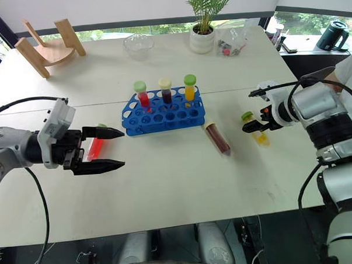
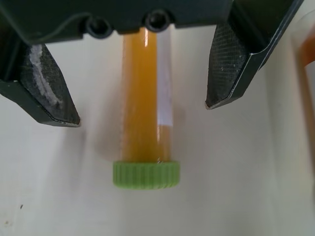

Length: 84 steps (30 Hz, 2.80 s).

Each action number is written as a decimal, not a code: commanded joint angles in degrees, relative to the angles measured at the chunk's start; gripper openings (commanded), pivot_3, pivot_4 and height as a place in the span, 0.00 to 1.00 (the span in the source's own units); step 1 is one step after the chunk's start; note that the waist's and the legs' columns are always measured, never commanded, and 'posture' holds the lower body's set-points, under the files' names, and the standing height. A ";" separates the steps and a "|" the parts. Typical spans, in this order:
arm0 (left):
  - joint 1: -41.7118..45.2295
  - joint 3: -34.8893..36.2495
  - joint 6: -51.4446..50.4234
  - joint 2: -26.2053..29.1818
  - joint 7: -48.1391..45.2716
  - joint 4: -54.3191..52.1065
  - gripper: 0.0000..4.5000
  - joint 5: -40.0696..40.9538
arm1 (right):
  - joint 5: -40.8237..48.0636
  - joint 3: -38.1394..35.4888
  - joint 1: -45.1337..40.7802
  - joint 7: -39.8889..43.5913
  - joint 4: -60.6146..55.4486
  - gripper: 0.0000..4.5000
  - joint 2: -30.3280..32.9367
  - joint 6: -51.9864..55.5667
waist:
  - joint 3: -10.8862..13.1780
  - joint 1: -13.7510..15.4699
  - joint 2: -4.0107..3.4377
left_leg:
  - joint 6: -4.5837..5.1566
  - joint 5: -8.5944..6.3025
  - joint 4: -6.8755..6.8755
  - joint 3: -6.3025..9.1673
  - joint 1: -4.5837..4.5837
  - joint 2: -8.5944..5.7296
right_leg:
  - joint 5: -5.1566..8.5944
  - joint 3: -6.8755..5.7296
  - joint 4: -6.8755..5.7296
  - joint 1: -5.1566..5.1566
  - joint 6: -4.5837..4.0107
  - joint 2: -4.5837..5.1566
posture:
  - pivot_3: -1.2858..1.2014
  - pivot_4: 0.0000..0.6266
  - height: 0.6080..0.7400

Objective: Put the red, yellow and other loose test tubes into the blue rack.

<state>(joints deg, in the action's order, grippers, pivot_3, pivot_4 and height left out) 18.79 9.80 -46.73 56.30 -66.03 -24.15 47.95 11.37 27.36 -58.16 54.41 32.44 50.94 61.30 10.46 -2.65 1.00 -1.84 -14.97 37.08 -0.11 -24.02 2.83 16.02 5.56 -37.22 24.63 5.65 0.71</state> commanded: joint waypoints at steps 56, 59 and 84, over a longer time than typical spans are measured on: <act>1.85 2.99 -1.67 -1.07 8.60 -3.05 1.00 2.37 | 4.62 -31.21 21.81 -15.79 -11.22 0.19 -43.23 -66.95 | 0.16 -1.37 -0.19 | -0.61 0.36 0.05 0.33 0.49 -0.03 | -0.08 -0.08 -0.94 -0.25 0.10 -0.06 | 0.52 0.24 1.00; 1.51 3.19 -1.63 -0.94 8.85 -3.23 1.00 2.61 | 4.42 -30.95 22.09 -15.83 -11.06 0.19 -43.24 -67.17 | 0.16 -1.39 -0.19 | -0.61 0.36 0.06 0.32 0.49 -0.04 | -0.08 -0.08 -0.94 -0.25 0.10 -0.06 | 0.52 0.24 1.00; 3.04 -0.07 -0.44 -3.01 9.07 -1.83 1.00 0.96 | 1.88 -27.38 27.92 -11.89 -40.05 0.99 -16.89 -26.91 | 0.16 -0.93 -0.18 | -0.61 0.36 0.11 0.31 0.51 -0.07 | -0.07 -0.05 -0.94 -0.30 0.10 -0.04 | 0.52 0.24 1.00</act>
<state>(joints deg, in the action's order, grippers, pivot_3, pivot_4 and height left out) 21.23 9.76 -48.15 53.43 -56.96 -25.39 49.12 10.15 0.13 -28.02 40.39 -0.88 32.15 24.66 10.62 -3.58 0.82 -2.45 -14.61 37.19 0.23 -23.49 2.77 15.95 5.50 -38.16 24.33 5.75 0.64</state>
